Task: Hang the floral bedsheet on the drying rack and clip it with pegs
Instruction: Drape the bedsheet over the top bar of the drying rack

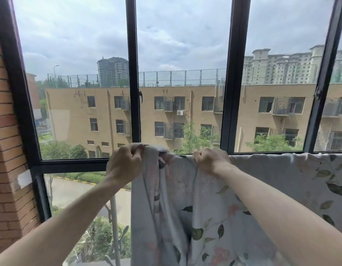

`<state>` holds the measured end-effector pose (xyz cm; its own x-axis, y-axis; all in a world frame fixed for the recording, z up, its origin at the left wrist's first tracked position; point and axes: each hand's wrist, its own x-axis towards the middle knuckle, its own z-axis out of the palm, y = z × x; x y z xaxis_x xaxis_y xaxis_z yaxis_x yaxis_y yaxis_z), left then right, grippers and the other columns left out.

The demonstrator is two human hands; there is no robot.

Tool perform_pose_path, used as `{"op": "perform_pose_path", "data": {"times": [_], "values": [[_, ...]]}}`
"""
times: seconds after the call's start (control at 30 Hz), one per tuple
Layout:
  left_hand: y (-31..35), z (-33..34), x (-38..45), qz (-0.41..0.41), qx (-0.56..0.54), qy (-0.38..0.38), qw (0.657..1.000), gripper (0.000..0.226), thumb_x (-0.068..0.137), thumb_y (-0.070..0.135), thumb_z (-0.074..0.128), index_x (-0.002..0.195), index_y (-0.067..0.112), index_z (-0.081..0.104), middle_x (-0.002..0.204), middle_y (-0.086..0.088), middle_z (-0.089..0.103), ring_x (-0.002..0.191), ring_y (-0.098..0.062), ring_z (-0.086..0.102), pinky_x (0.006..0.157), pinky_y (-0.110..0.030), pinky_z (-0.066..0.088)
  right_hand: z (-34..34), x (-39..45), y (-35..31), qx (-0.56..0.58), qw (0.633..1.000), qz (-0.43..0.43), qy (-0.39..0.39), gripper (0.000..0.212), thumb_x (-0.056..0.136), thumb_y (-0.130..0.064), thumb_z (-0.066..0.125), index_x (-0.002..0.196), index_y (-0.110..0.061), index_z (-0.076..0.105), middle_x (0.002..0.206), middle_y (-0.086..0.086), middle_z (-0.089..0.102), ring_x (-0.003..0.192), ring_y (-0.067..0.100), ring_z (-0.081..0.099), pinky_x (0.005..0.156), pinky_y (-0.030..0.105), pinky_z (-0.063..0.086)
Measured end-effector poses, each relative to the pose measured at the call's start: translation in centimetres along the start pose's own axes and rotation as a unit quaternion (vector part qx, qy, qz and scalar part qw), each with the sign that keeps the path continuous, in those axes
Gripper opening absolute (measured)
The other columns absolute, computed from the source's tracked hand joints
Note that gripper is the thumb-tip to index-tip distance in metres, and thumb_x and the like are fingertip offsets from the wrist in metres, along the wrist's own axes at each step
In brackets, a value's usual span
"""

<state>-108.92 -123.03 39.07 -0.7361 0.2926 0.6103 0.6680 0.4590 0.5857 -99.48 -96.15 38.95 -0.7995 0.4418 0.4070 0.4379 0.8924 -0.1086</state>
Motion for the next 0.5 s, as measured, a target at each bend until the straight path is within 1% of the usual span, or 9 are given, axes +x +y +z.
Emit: {"op": "perform_pose_path", "data": {"times": [0.03,0.07,0.17,0.23,0.3,0.37,0.4,0.43,0.5], "values": [[0.6,-1.5,1.8,-0.011,-0.016,0.021,1.0,0.033,0.107,0.034,0.047,0.089,0.024,0.073,0.084,-0.008,0.073,0.076,-0.028,0.065,0.061,-0.029,0.04,-0.1,0.2,0.0,0.001,1.0,0.001,-0.007,0.06,0.105,-0.054,0.021,0.113,-0.016,0.068,0.122,0.013,0.07,0.11,0.035,0.064,0.09,0.042,0.046],[1.0,-3.0,3.8,-0.021,-0.018,0.044,0.999,0.033,0.107,0.034,0.046,0.092,0.022,0.073,0.091,-0.012,0.074,0.084,-0.032,0.066,0.067,-0.031,0.043,-0.1,0.3,0.0,0.002,1.0,0.0,-0.016,0.062,0.105,-0.055,0.02,0.115,-0.017,0.068,0.124,0.012,0.07,0.112,0.035,0.064,0.092,0.042,0.047],[1.3,-7.1,10.2,-0.081,-0.013,0.097,0.992,0.043,0.108,0.038,0.042,0.121,0.01,0.072,0.123,-0.02,0.07,0.113,-0.039,0.063,0.093,-0.039,0.049,-0.1,0.4,0.2,-0.002,0.999,0.002,-0.042,0.067,0.103,-0.059,0.016,0.123,-0.019,0.066,0.135,0.01,0.066,0.121,0.033,0.061,0.098,0.044,0.048],[0.9,-8.8,13.9,-0.128,0.031,0.101,0.986,0.05,0.106,0.043,0.042,0.128,0.007,0.069,0.134,-0.023,0.064,0.123,-0.042,0.059,0.104,-0.042,0.047,0.0,0.5,0.4,-0.004,0.999,0.005,-0.049,0.071,0.101,-0.062,0.014,0.136,-0.021,0.061,0.146,0.007,0.06,0.131,0.03,0.057,0.105,0.045,0.045],[-0.1,-9.5,16.5,-0.166,0.105,0.08,0.977,0.055,0.103,0.047,0.042,0.13,0.003,0.064,0.139,-0.026,0.059,0.126,-0.045,0.057,0.108,-0.046,0.047,0.0,0.5,0.3,-0.004,0.999,0.009,-0.048,0.075,0.1,-0.065,0.014,0.14,-0.022,0.059,0.148,0.006,0.059,0.133,0.03,0.056,0.107,0.044,0.045],[-1.4,-9.0,17.4,-0.188,0.169,0.044,0.966,0.056,0.103,0.043,0.042,0.136,0.0,0.056,0.141,-0.028,0.056,0.128,-0.047,0.055,0.106,-0.049,0.048,0.0,0.4,-0.1,-0.01,0.999,0.006,-0.045,0.074,0.1,-0.066,0.014,0.124,-0.022,0.068,0.14,0.008,0.064,0.125,0.031,0.06,0.101,0.043,0.047],[-2.0,-8.3,17.2,-0.193,0.189,0.024,0.963,0.053,0.103,0.04,0.043,0.136,-0.001,0.054,0.14,-0.028,0.056,0.126,-0.047,0.056,0.102,-0.048,0.049,0.0,0.4,-0.3,-0.012,0.999,0.002,-0.044,0.072,0.101,-0.066,0.015,0.104,-0.021,0.071,0.133,0.01,0.068,0.12,0.032,0.063,0.097,0.042,0.048],[-2.6,-7.6,16.7,-0.195,0.205,0.003,0.959,0.049,0.103,0.037,0.046,0.134,-0.001,0.055,0.137,-0.028,0.058,0.124,-0.046,0.057,0.096,-0.047,0.049,-0.1,0.3,-0.6,-0.015,0.999,0.001,-0.045,0.068,0.102,-0.065,0.016,0.083,-0.021,0.065,0.125,0.011,0.07,0.114,0.032,0.065,0.093,0.041,0.049],[-4.3,-5.8,14.8,-0.198,0.251,-0.049,0.946,0.044,0.102,0.037,0.052,0.129,0.002,0.058,0.133,-0.024,0.061,0.12,-0.041,0.06,0.092,-0.045,0.049,-0.2,0.2,-0.8,-0.018,0.999,0.001,-0.042,0.066,0.104,-0.064,0.017,0.064,-0.021,0.048,0.115,0.012,0.072,0.106,0.032,0.065,0.086,0.04,0.047]]}}
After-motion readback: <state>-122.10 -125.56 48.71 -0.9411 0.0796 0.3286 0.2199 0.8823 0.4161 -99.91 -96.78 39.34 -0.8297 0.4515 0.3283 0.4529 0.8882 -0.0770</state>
